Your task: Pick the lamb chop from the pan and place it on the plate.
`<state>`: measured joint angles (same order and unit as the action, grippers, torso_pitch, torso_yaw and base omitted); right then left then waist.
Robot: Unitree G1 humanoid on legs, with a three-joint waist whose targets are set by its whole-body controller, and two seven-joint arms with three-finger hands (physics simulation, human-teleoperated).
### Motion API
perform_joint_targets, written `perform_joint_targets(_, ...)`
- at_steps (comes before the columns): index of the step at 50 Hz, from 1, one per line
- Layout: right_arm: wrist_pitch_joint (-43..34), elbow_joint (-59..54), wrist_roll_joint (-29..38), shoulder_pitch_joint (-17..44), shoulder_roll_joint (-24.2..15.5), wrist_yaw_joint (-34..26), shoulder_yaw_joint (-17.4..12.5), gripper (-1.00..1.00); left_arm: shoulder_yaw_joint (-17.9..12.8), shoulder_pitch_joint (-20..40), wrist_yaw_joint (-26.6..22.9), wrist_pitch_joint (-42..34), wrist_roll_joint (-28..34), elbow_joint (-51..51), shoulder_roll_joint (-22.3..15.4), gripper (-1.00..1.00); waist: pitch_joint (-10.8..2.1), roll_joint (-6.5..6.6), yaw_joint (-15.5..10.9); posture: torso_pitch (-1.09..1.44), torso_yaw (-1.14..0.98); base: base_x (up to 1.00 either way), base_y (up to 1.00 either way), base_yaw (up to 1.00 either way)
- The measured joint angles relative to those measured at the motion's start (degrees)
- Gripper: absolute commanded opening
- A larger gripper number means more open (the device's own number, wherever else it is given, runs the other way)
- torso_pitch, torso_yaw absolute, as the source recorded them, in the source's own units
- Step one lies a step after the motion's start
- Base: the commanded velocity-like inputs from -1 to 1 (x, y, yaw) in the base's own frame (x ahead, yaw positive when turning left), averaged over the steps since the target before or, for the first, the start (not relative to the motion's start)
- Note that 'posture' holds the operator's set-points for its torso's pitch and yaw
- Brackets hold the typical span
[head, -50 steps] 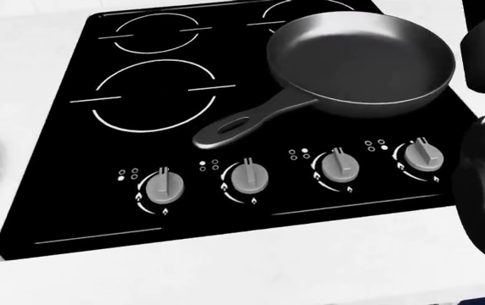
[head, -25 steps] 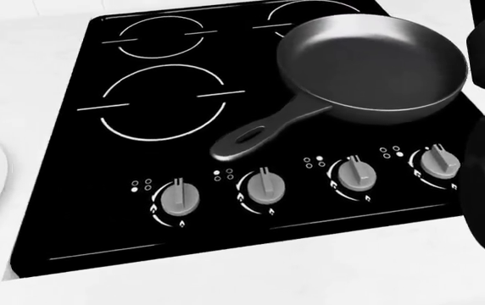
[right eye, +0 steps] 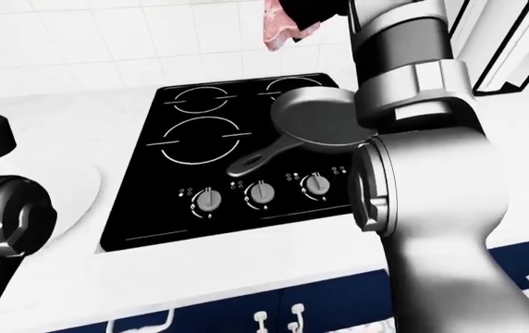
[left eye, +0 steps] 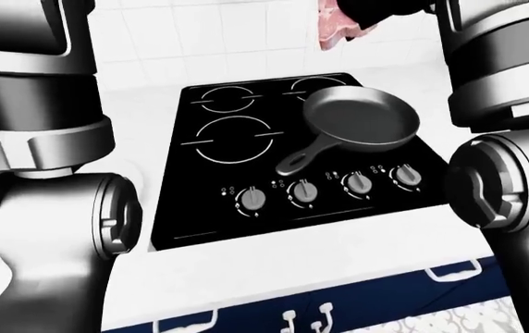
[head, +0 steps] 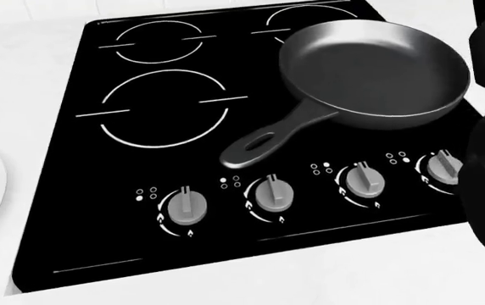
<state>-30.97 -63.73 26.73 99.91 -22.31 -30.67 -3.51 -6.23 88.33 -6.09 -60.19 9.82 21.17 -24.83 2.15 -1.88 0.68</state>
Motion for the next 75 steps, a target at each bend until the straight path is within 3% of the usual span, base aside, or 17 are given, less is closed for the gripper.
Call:
perform_joint_targets(6,-0.3,0.8,0.1,0.6,0.0,-0.3,0.1,-1.00,-0.5,0.9,0.1,0.1,0.3,-0.4,-0.3,1.00,0.11,2.95,-0.7,0.00,0.00,0.00,0.08,0.00)
perform_joint_targets(10,-0.5,1.6,0.1,0.7,-0.1,-0.5,0.0,-1.00,-0.2,1.1,0.1,0.0,0.3,-0.4,-0.1,1.00,0.38,6.15,-0.3,0.00,0.00,0.00,0.08,0.00)
perform_joint_targets(11,-0.5,1.9,0.1,0.8,0.1,-0.5,0.0,-1.00,-0.3,1.2,0.1,-0.1,0.3,-0.3,-0.4,1.00,0.40,6.29,-0.2,0.00,0.00,0.00,0.08,0.00)
perform_joint_targets(22,-0.4,2.3,-0.2,0.9,0.5,-0.9,0.1,-1.00,-0.9,0.9,0.5,-0.5,1.0,-0.6,-0.4,1.00,0.25,2.30,0.0,0.00,0.00,0.00,0.08,0.00)
perform_joint_targets(27,-0.3,2.7,-0.3,1.2,0.3,-1.0,0.1,-1.00,-0.7,1.7,0.5,-0.4,1.0,-0.4,-0.2,1.00,-0.15,-1.43,-0.3,0.00,0.00,0.00,0.07,0.00)
perform_joint_targets(29,-0.5,2.7,-0.1,0.5,-0.3,-0.9,-0.1,-1.00,-0.1,1.3,0.3,-0.6,0.7,-0.7,0.5,1.00,0.27,-0.31,0.0,0.00,0.00,0.00,0.16,0.00)
perform_joint_targets(30,-0.8,2.3,0.0,0.3,-0.4,-0.9,-0.1,-1.00,0.1,1.3,0.1,-0.8,0.5,-0.5,0.6,1.00,0.25,-0.43,0.0,0.00,0.00,0.00,0.17,0.00)
perform_joint_targets(34,-1.2,1.9,0.2,0.0,-0.2,-0.7,-0.1,-1.00,-0.2,1.5,-0.1,-1.0,0.3,-0.5,0.3,1.00,-0.75,0.61,-0.3,0.00,0.00,0.00,0.18,0.00)
perform_joint_targets(42,-0.9,2.1,0.0,-0.1,0.0,-0.9,0.0,-1.00,-0.2,1.7,0.2,-1.0,0.5,-1.1,0.4,1.00,0.54,3.93,-0.4,0.00,0.00,0.00,0.25,0.00)
perform_joint_targets(45,-0.9,2.1,0.0,0.3,0.1,-1.0,0.0,-1.00,-0.3,1.7,0.2,-1.3,0.5,-0.9,0.3,1.00,0.57,6.34,-0.1,0.00,0.00,0.00,0.30,0.00)
perform_joint_targets(48,-0.6,2.2,-0.2,0.3,1.0,-1.2,0.4,-1.00,-0.9,1.4,0.5,-1.3,0.9,-0.5,-0.3,1.00,0.93,5.73,-0.3,0.00,0.00,0.00,0.30,0.00)
perform_joint_targets(53,-0.8,1.9,-0.3,0.9,1.0,-1.7,0.5,-1.00,-0.9,2.5,0.8,-1.3,1.2,0.0,-0.5,1.00,-0.10,3.79,0.0,0.00,0.00,0.00,0.30,0.00)
perform_joint_targets(59,-0.3,2.8,-0.2,1.2,0.5,-1.2,0.2,-1.00,-0.8,2.3,0.7,-0.8,1.0,-0.1,-0.3,1.00,0.46,1.83,0.7,0.00,0.00,0.00,0.30,0.00)
perform_joint_targets(63,-0.4,2.4,-0.1,1.1,0.4,-1.4,0.2,-1.00,-0.5,2.6,0.5,-1.0,0.9,-0.5,-0.2,1.00,0.46,-1.09,0.6,0.00,0.00,0.00,0.30,0.00)
perform_joint_targets(65,-0.5,2.4,0.0,0.2,0.0,-1.3,0.0,-1.00,0.0,1.9,0.4,-0.8,0.8,-1.0,0.5,1.00,0.59,-0.42,1.1,0.00,0.00,0.00,0.30,0.00)
perform_joint_targets(68,-1.2,1.4,0.4,0.0,-0.2,-1.2,0.1,-1.00,0.3,1.7,-0.1,-1.4,0.4,-0.3,0.5,1.00,-0.45,-0.32,0.2,0.00,0.00,0.00,0.30,0.00)
perform_joint_targets(75,-1.4,2.8,0.5,1.0,-0.3,-1.6,0.1,-1.00,0.1,2.3,0.1,-1.2,0.8,-1.6,0.8,1.00,0.38,3.69,-0.2,0.00,0.00,0.00,0.30,0.00)
